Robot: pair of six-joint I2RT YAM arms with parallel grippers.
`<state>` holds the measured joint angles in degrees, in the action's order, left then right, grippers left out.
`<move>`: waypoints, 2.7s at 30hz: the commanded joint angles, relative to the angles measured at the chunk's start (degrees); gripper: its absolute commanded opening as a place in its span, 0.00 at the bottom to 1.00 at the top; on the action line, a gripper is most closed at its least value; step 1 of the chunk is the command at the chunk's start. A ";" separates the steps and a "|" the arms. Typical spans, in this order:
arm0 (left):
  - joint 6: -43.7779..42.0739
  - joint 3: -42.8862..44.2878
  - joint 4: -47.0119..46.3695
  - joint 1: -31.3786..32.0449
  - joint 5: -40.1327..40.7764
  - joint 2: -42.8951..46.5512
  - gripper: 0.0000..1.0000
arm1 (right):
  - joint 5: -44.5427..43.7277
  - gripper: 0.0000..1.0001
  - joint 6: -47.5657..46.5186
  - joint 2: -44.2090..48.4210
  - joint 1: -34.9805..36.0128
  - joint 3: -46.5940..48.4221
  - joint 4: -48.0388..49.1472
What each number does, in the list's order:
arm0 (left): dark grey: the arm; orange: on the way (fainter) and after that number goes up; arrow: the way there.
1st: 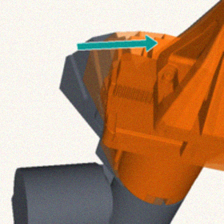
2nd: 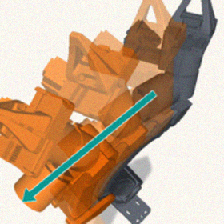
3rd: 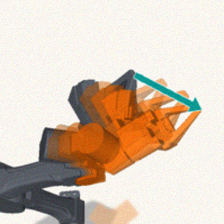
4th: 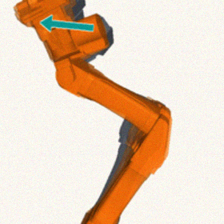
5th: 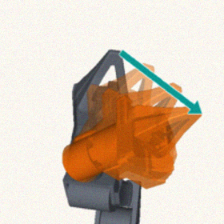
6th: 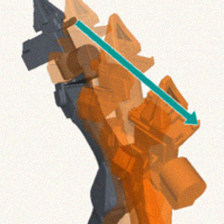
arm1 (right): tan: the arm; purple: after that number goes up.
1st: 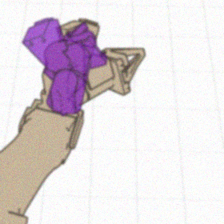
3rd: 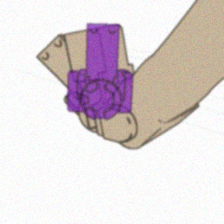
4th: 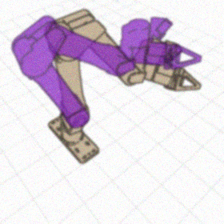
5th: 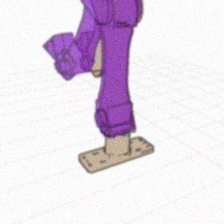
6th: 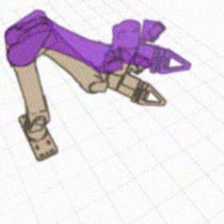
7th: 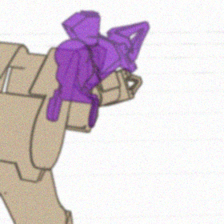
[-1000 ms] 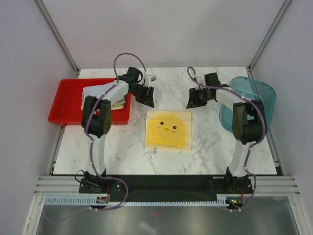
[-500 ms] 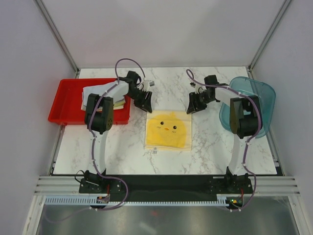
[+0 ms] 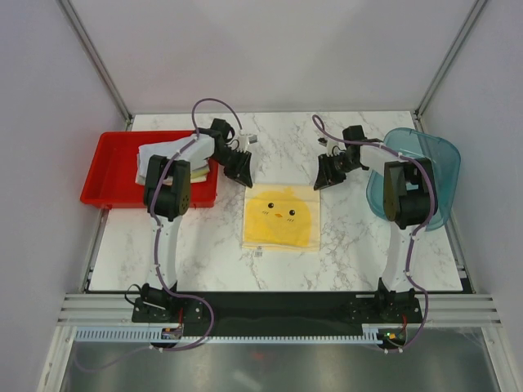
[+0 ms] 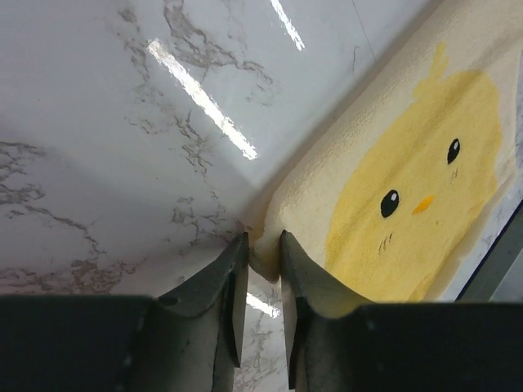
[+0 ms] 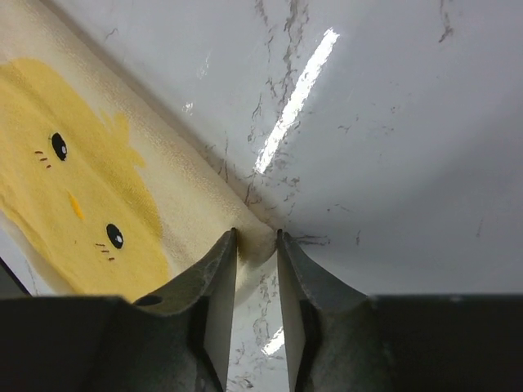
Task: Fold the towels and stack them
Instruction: Fold the towel
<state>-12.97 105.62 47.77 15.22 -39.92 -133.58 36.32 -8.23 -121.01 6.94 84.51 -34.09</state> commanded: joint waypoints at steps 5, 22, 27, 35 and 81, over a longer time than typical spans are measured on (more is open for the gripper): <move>-1.62 4.41 0.92 -1.42 -4.20 -2.30 0.23 | 2.27 0.18 -2.14 -1.60 -0.70 2.15 -0.02; -2.05 5.56 1.10 -1.78 -2.70 -3.53 0.48 | 1.74 0.28 -1.88 -2.39 -0.61 3.38 -0.02; -2.67 4.59 1.71 -1.86 -3.50 -3.35 0.48 | 3.06 0.33 -1.44 -2.83 -0.61 4.61 0.07; -3.55 4.41 2.68 -1.78 -4.29 -3.27 0.36 | 2.62 0.30 -1.79 -3.00 -0.61 4.26 -0.10; 4.01 -20.28 -23.95 2.79 7.40 26.17 0.02 | -10.83 0.00 2.69 28.11 1.85 -23.33 35.40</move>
<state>-8.47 86.83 26.83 17.10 -34.17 -113.01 26.50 -5.13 -96.90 8.54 62.81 -4.43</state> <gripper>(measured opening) 0.033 0.010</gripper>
